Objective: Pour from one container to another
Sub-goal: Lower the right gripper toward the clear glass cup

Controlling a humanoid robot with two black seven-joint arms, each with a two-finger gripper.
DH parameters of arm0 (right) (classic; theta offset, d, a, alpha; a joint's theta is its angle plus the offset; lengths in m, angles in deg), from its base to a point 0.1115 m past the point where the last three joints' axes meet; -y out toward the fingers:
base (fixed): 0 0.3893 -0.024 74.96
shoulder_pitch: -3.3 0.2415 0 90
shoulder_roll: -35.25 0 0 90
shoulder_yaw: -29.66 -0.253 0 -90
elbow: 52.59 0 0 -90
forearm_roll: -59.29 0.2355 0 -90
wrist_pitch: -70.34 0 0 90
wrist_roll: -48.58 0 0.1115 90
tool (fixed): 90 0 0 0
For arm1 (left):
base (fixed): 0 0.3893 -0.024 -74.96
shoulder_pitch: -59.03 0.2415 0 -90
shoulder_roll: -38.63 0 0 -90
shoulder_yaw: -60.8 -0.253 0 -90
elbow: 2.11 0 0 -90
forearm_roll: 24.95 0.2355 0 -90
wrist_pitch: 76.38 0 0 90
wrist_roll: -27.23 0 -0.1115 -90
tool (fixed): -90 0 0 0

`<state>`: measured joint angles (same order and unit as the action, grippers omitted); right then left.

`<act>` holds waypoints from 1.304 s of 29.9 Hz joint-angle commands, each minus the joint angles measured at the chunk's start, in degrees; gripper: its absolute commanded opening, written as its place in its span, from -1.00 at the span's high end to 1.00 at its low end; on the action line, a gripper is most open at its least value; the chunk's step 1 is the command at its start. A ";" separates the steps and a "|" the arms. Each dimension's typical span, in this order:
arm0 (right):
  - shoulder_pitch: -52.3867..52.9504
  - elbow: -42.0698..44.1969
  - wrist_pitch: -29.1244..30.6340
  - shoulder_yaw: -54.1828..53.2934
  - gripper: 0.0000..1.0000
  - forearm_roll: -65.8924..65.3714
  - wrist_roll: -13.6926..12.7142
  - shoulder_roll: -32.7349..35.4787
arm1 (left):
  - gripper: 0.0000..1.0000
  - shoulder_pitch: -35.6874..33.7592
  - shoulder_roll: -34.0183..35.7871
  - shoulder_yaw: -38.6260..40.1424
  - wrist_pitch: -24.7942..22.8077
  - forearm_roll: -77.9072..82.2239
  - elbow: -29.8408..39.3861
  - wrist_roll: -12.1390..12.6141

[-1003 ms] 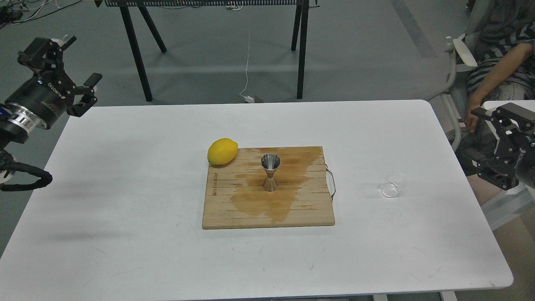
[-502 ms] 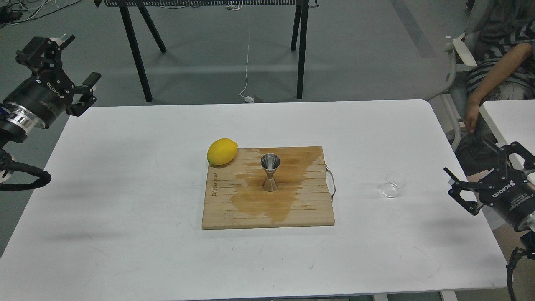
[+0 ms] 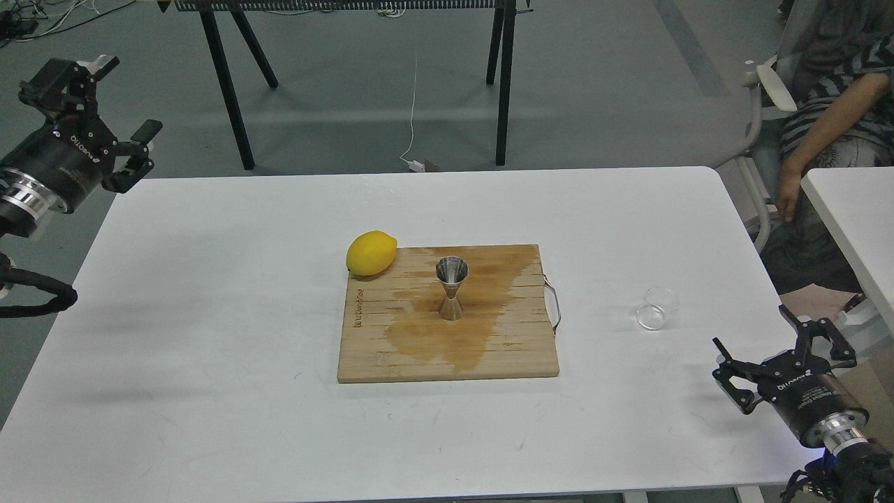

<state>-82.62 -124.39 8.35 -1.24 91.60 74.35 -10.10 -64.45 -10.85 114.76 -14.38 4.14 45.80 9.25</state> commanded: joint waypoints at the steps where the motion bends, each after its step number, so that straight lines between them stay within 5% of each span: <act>1: -1.27 -0.10 -0.01 -0.04 -0.98 2.31 -0.01 -2.63 | -0.99 0.00 -0.01 0.00 0.00 0.00 0.07 0.05; 31: -1.44 -0.01 -0.01 -11.29 -0.98 7.59 -0.19 -18.45 | -0.99 -0.09 0.08 0.00 0.00 -0.08 0.25 0.23; 39: -1.36 -0.10 -8.13 -15.24 -0.98 7.59 -0.19 -20.83 | -0.99 -0.09 0.78 0.00 0.00 -0.08 0.68 0.23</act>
<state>-83.98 -124.45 3.27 -15.26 99.19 74.16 -30.18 -64.55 -10.37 114.76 -14.38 4.05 46.06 9.47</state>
